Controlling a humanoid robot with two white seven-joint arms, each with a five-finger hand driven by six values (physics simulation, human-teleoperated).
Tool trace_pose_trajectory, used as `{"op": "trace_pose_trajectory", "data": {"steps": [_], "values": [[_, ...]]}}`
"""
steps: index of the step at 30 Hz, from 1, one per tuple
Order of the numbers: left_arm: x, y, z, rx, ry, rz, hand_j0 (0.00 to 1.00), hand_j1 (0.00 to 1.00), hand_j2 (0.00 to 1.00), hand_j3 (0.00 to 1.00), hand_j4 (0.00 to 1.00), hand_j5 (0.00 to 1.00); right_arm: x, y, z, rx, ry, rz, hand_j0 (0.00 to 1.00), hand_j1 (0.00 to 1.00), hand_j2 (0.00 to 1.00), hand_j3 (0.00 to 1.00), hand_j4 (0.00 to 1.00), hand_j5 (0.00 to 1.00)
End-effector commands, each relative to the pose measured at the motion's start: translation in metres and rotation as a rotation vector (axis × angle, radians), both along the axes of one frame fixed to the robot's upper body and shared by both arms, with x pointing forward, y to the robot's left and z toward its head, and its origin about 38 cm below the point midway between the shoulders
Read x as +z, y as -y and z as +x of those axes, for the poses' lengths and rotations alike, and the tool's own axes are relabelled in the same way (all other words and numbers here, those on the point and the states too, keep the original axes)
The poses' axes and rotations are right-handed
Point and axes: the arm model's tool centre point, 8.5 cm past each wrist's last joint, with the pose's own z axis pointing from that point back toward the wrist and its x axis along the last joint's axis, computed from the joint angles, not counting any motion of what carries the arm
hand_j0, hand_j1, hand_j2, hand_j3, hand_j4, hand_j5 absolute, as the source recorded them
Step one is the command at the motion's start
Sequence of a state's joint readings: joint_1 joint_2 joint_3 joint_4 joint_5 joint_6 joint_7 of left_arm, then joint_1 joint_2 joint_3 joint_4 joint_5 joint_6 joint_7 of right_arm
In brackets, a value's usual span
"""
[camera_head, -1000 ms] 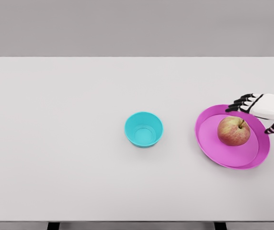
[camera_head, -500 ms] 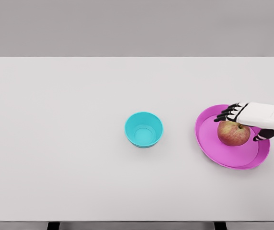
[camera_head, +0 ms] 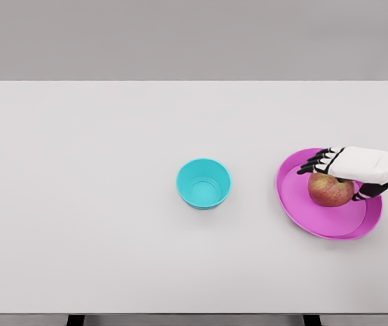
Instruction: Put the apple from the pink plate into the blue bowl with your right arm
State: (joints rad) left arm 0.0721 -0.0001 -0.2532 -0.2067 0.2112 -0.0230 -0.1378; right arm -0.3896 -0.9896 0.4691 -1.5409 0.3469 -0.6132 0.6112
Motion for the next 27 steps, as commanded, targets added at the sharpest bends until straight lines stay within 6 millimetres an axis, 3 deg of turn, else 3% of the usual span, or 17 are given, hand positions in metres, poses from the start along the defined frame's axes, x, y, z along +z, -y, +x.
{"op": "trace_pose_trajectory", "data": {"steps": [1, 9, 10, 11, 12, 13, 27], "values": [[0.0, 0.0, 0.0, 0.0, 0.0, 0.0, 1.0, 1.0, 1.0, 1.0, 1.0, 1.0, -0.004, 0.0, -0.001, -0.001, -0.014, 0.002, 1.0, 1.0, 1.0, 1.0, 1.0, 1.0], [0.0, 0.0, 0.0, 0.0, 0.0, 0.0, 1.0, 1.0, 1.0, 1.0, 1.0, 1.0, -0.012, 0.0, -0.003, -0.001, -0.037, -0.004, 1.0, 1.0, 1.0, 1.0, 1.0, 1.0], [0.0, 0.0, 0.0, 0.0, 0.0, 0.0, 1.0, 1.0, 1.0, 1.0, 1.0, 1.0, -0.012, 0.0, -0.003, -0.002, -0.037, -0.005, 0.96, 0.96, 0.96, 0.96, 0.96, 0.96], [0.0, 0.0, 0.0, 0.0, 0.0, 0.0, 1.0, 1.0, 1.0, 1.0, 1.0, 1.0, -0.013, 0.0, -0.003, -0.003, -0.039, -0.005, 0.79, 0.79, 0.79, 0.79, 0.79, 0.79], [0.0, 0.0, 0.0, 0.0, 0.0, 0.0, 1.0, 1.0, 1.0, 1.0, 1.0, 1.0, -0.012, 0.0, -0.003, -0.001, -0.037, -0.004, 0.73, 0.73, 0.73, 0.73, 0.73, 0.73], [0.0, 0.0, 0.0, 0.0, 0.0, 0.0, 1.0, 1.0, 1.0, 1.0, 1.0, 1.0, -0.012, 0.0, -0.003, -0.001, -0.037, -0.004, 0.61, 0.61, 0.61, 0.61, 0.61, 0.61], [0.0, 0.0, 0.001, 0.0, 0.002, 0.0, 1.0, 1.0, 1.0, 1.0, 1.0, 1.0, 0.011, -0.003, 0.007, 0.002, 0.014, 0.02, 0.59, 0.59, 0.59, 0.59, 0.59, 0.59]]}}
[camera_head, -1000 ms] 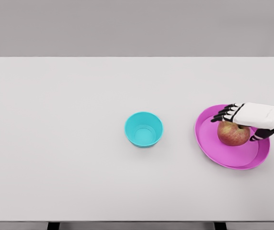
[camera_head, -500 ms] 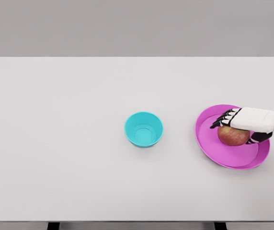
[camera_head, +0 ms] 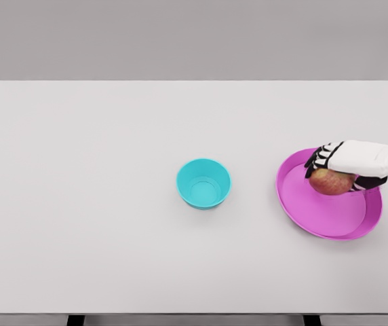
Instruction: Put the apple from the pink plate into the blue bowl with your right arm
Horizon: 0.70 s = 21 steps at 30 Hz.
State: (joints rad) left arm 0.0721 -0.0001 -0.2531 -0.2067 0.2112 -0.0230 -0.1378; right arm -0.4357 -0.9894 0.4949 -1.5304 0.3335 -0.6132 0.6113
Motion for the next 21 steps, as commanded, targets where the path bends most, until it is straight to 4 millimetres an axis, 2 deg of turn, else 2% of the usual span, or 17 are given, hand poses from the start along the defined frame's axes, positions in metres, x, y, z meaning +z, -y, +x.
{"op": "trace_pose_trajectory", "data": {"steps": [1, 7, 11, 13, 19, 21], "values": [[0.0, 0.0, 0.0, 0.0, 0.0, 0.0, 1.0, 1.0, 1.0, 1.0, 1.0, 1.0, 0.002, 0.0, 0.0, -0.003, 0.0, 0.014, 0.59, 0.59, 0.59, 0.59, 0.59, 0.59], [0.0, 0.0, 0.001, 0.0, 0.002, 0.0, 1.0, 1.0, 1.0, 1.0, 1.0, 1.0, 0.019, -0.003, 0.008, 0.005, 0.045, 0.017, 0.59, 0.59, 0.59, 0.59, 0.59, 0.59], [0.0, 0.0, 0.0, 0.0, 0.0, 0.0, 1.0, 1.0, 1.0, 1.0, 1.0, 1.0, 0.022, -0.025, 0.017, 0.036, 0.07, 0.07, 0.59, 0.59, 0.59, 0.59, 0.59, 0.59], [0.0, 0.0, 0.001, 0.0, 0.0, 0.0, 1.0, 1.0, 1.0, 1.0, 1.0, 1.0, 0.029, -0.029, 0.02, 0.044, 0.088, 0.078, 0.59, 0.59, 0.59, 0.59, 0.59, 0.59], [0.0, 0.0, 0.0, 0.0, 0.0, 0.0, 1.0, 1.0, 1.0, 1.0, 1.0, 1.0, 0.04, -0.052, 0.011, 0.122, 0.122, 0.087, 0.59, 0.59, 0.59, 0.59, 0.59, 0.59], [0.0, 0.0, 0.0, 0.0, 0.0, 0.0, 1.0, 1.0, 1.0, 1.0, 1.0, 1.0, 0.037, -0.065, 0.012, 0.142, 0.121, 0.118, 0.6, 0.6, 0.6, 0.6, 0.6, 0.6]]}}
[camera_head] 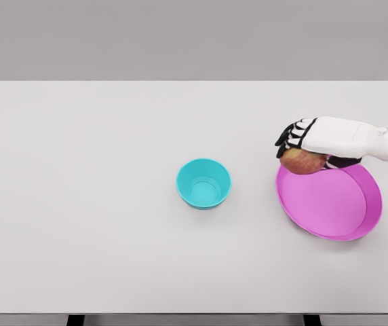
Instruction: Put the apple from the pink plate into the blue bowl with your right arm
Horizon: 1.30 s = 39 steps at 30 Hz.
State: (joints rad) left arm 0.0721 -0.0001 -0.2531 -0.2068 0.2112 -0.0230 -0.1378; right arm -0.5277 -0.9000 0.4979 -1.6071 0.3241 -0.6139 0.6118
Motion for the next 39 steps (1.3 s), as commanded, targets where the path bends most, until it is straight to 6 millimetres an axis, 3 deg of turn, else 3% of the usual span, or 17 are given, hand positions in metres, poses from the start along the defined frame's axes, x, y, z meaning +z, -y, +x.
{"op": "trace_pose_trajectory", "data": {"steps": [1, 27, 34, 39], "values": [[0.0, 0.0, 0.0, 0.0, 0.0, 0.0, 1.0, 1.0, 1.0, 1.0, 1.0, 1.0, 0.001, -0.014, -0.001, 0.029, 0.005, 0.031, 0.6, 0.6, 0.6, 0.6, 0.6, 0.6], [0.0, 0.0, 0.0, 0.0, 0.0, 0.0, 1.0, 1.0, 1.0, 1.0, 1.0, 1.0, -0.022, -0.111, -0.002, 0.205, -0.023, 0.165, 0.6, 0.6, 0.6, 0.6, 0.6, 0.6], [0.0, 0.0, 0.001, 0.0, 0.002, 0.0, 1.0, 1.0, 1.0, 1.0, 1.0, 1.0, -0.026, -0.128, 0.001, 0.24, -0.026, 0.146, 0.6, 0.6, 0.6, 0.6, 0.6, 0.6], [0.0, 0.0, 0.0, 0.0, -0.001, 0.0, 1.0, 1.0, 1.0, 1.0, 1.0, 1.0, -0.028, -0.129, 0.0, 0.243, -0.026, 0.132, 0.6, 0.6, 0.6, 0.6, 0.6, 0.6]]}}
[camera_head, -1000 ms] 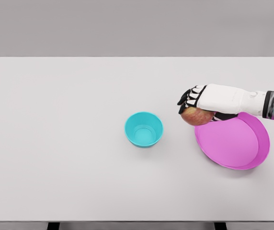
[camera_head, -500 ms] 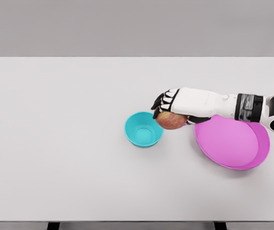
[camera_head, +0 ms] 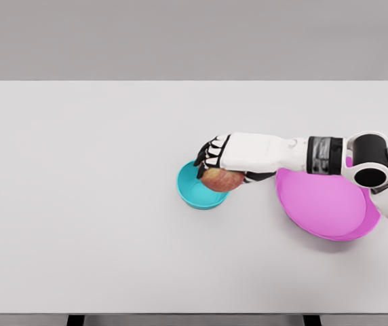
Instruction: Put the apple from the pink plate into the blue bowl with your right arm
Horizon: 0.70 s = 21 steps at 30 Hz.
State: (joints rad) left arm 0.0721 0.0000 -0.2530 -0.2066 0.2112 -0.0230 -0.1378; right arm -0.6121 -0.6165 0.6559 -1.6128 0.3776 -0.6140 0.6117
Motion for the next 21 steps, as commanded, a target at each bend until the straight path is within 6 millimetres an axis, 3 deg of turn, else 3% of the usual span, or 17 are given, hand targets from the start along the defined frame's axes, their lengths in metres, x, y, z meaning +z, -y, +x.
{"op": "trace_pose_trajectory", "data": {"steps": [1, 9, 21], "values": [[0.0, 0.0, 0.0, 0.0, 0.0, 0.0, 1.0, 1.0, 1.0, 1.0, 1.0, 1.0, -0.002, -0.002, -0.001, 0.003, -0.008, 0.001, 0.61, 0.61, 0.61, 0.61, 0.61, 0.61], [0.0, 0.0, 0.0, -0.001, 0.0, -0.001, 1.0, 1.0, 1.0, 1.0, 1.0, 1.0, -0.003, -0.005, 0.0, 0.005, -0.004, -0.003, 0.61, 0.61, 0.61, 0.61, 0.61, 0.61], [0.0, 0.0, 0.0, 0.0, 0.0, 0.0, 1.0, 1.0, 1.0, 1.0, 1.0, 1.0, -0.007, -0.026, 0.01, 0.027, -0.005, -0.015, 0.62, 0.62, 0.62, 0.62, 0.62, 0.62]]}}
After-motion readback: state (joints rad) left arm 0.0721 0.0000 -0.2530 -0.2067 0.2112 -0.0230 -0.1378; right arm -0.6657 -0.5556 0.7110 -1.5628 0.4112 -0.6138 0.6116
